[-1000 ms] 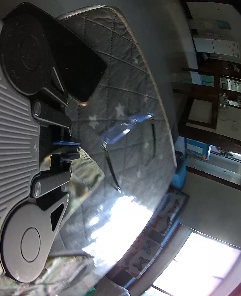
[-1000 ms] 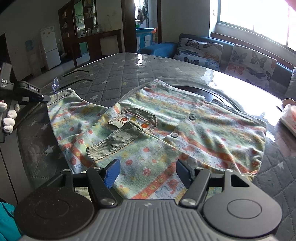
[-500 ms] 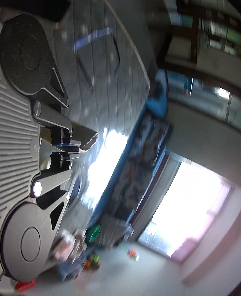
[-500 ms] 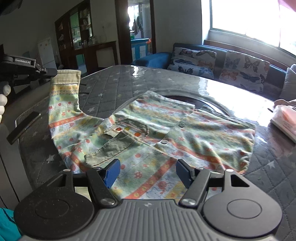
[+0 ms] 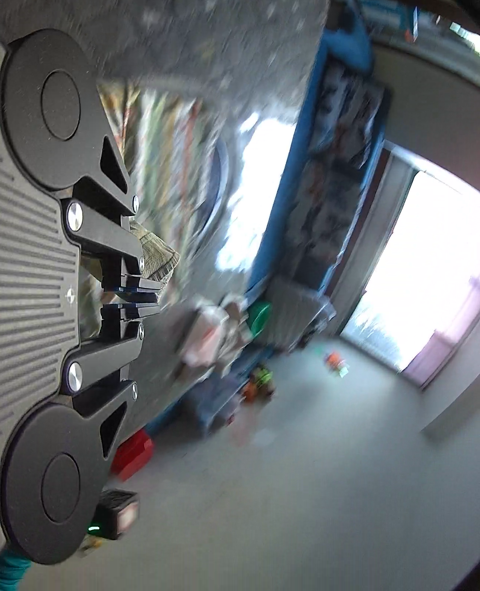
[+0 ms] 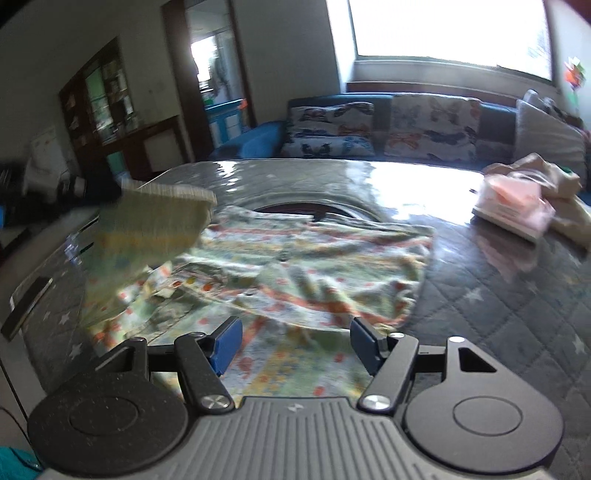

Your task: Fold clothes

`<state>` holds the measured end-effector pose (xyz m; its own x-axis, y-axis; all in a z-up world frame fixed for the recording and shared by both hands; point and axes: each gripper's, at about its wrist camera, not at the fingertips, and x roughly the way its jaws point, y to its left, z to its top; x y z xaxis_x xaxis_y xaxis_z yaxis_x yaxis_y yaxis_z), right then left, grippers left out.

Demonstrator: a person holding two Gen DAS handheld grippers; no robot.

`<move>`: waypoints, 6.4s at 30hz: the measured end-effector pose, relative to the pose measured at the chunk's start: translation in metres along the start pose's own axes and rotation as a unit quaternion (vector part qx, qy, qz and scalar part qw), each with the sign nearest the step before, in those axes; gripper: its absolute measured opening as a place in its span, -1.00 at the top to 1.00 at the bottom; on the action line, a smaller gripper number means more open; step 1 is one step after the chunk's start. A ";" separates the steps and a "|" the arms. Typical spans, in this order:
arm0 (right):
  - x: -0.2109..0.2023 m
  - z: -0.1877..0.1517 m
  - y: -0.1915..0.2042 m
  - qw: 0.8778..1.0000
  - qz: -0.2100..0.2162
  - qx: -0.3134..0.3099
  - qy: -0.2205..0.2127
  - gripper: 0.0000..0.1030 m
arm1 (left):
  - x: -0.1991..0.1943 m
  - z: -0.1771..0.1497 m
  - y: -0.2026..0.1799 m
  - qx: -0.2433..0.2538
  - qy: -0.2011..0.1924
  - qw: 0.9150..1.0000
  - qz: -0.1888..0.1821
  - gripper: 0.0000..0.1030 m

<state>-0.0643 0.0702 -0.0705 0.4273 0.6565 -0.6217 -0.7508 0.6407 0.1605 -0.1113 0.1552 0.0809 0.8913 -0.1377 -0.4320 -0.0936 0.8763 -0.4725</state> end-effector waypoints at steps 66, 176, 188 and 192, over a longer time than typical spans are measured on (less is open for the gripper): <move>0.034 -0.001 0.040 0.998 -0.008 -0.054 0.032 0.85 | 0.021 -0.025 0.124 0.025 0.079 0.985 0.152 0.89; 0.002 -0.060 0.081 0.956 0.058 -0.287 -0.002 -0.15 | 0.003 -0.013 0.033 0.021 0.198 0.980 -0.025 0.75; 0.020 -0.007 0.060 0.978 0.116 -0.171 0.042 0.73 | -0.017 -0.012 0.046 0.037 0.167 0.985 -0.033 0.51; 0.022 0.007 0.051 0.982 0.116 -0.141 0.043 0.75 | -0.036 -0.016 0.047 0.066 0.136 0.988 -0.018 0.16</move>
<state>-0.0895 0.1207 -0.0706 0.1927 0.7274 -0.6586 -0.9380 0.3336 0.0940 -0.1548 0.1941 0.0614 0.7392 -0.2732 -0.6156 0.0114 0.9190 -0.3941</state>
